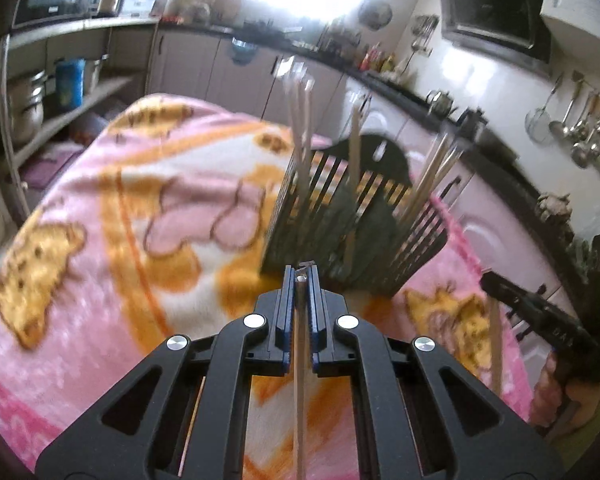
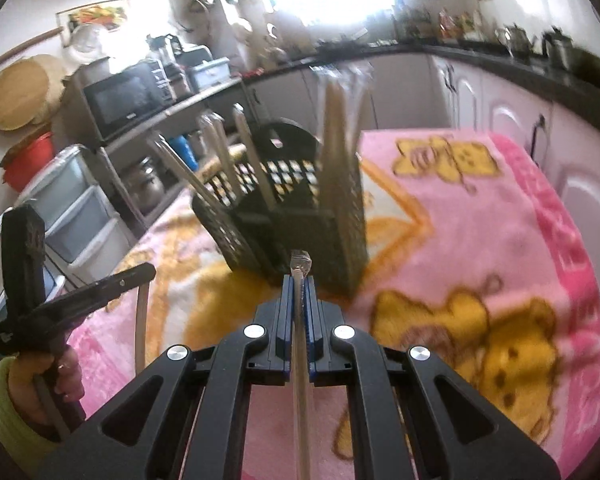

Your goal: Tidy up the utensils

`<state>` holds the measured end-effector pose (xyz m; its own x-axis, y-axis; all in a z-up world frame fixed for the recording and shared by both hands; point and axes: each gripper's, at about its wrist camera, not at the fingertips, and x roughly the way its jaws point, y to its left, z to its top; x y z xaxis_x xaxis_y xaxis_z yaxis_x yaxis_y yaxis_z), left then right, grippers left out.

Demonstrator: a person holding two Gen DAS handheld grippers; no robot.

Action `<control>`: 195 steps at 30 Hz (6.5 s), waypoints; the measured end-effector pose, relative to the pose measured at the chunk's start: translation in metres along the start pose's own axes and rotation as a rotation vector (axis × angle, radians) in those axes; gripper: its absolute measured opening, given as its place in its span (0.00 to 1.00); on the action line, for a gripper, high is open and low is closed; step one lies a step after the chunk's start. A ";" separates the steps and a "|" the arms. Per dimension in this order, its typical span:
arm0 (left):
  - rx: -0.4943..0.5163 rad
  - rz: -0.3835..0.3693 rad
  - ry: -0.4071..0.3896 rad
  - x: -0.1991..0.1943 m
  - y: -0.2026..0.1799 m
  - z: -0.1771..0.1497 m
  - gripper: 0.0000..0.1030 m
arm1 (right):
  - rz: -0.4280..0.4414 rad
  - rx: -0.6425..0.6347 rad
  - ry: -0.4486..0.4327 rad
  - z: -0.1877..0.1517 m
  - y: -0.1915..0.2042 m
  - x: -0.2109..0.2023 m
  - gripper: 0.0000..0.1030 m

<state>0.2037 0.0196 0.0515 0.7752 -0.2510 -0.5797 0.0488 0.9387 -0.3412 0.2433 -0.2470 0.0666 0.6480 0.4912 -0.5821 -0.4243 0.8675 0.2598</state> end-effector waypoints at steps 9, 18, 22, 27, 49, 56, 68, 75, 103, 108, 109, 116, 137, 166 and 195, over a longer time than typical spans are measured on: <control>0.060 -0.005 -0.118 -0.027 -0.024 0.046 0.01 | 0.042 -0.069 -0.165 0.036 0.020 -0.017 0.05; 0.067 -0.037 -0.143 -0.028 -0.029 0.077 0.01 | 0.068 -0.119 -0.290 0.081 0.029 -0.020 0.05; 0.091 -0.042 -0.166 -0.033 -0.038 0.096 0.01 | 0.063 -0.128 -0.338 0.104 0.026 -0.024 0.05; 0.118 -0.052 -0.201 -0.038 -0.046 0.118 0.01 | 0.039 -0.136 -0.398 0.132 0.023 -0.026 0.05; 0.177 -0.101 -0.238 0.014 -0.069 0.153 0.01 | 0.006 -0.123 -0.566 0.168 -0.001 0.029 0.05; 0.164 -0.114 -0.195 0.039 -0.062 0.137 0.01 | -0.036 -0.136 -0.557 0.150 -0.005 0.061 0.05; 0.164 -0.123 -0.124 0.072 -0.061 0.109 0.01 | -0.043 -0.166 -0.569 0.114 -0.020 0.073 0.06; 0.193 -0.098 -0.126 0.072 -0.062 0.097 0.01 | -0.033 -0.162 -0.502 0.095 -0.024 0.069 0.06; 0.137 -0.044 -0.066 0.060 -0.038 0.082 0.29 | -0.083 -0.108 -0.190 0.063 -0.014 0.045 0.16; 0.134 -0.039 -0.060 0.054 -0.036 0.078 0.36 | -0.086 -0.114 -0.188 0.062 -0.011 0.038 0.29; 0.132 -0.038 -0.059 0.054 -0.036 0.078 0.40 | -0.089 -0.117 -0.189 0.061 -0.010 0.037 0.33; 0.125 -0.031 -0.060 0.043 -0.033 0.070 0.58 | -0.098 -0.126 -0.191 0.055 -0.004 0.025 0.44; 0.105 0.003 -0.086 -0.015 -0.019 0.020 0.89 | -0.114 -0.132 -0.221 0.011 0.025 -0.026 0.83; 0.178 0.055 -0.137 -0.050 -0.012 -0.088 0.89 | -0.206 -0.092 -0.170 -0.110 0.050 -0.044 0.92; 0.220 0.090 -0.244 -0.068 -0.020 -0.121 0.89 | -0.303 -0.116 -0.400 -0.146 0.055 -0.083 0.94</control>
<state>0.0740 -0.0111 0.0080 0.9092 -0.1262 -0.3968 0.0876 0.9896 -0.1138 0.0742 -0.2510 0.0167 0.9342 0.2309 -0.2718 -0.2330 0.9722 0.0252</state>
